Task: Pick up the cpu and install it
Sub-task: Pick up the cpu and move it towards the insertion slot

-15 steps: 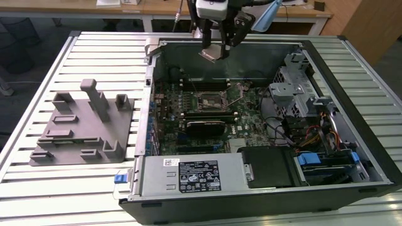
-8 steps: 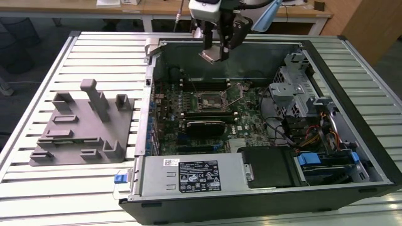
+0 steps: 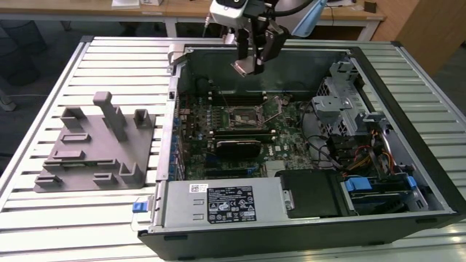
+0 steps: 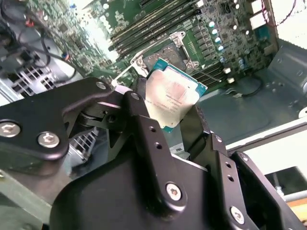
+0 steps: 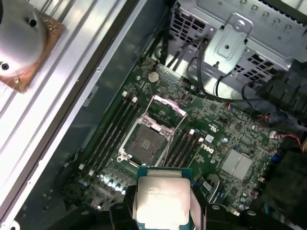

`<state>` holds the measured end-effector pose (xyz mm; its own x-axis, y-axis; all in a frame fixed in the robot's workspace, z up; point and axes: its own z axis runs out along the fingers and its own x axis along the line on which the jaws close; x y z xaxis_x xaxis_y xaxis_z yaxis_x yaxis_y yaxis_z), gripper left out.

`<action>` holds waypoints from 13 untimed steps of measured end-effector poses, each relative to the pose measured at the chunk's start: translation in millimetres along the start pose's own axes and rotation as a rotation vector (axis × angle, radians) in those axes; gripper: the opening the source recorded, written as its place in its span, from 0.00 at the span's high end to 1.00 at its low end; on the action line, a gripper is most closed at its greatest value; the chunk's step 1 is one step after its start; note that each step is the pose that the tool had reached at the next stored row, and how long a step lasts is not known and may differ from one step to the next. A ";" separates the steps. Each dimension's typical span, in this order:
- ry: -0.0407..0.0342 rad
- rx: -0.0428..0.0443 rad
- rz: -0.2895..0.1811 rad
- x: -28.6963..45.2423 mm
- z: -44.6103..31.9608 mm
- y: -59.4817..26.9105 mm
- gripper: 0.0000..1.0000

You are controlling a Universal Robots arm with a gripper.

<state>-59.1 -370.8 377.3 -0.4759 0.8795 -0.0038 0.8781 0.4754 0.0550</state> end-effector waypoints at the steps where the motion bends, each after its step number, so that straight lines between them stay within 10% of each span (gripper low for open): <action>1: -0.0010 0.0000 0.018 0.0 0.8 0.0 0.47; 13: -0.0129 0.0008 0.235 0.0 10.6 -0.6 0.47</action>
<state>-59.1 -370.8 366.7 -0.2577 0.9662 -0.0038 0.9647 0.2575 0.0550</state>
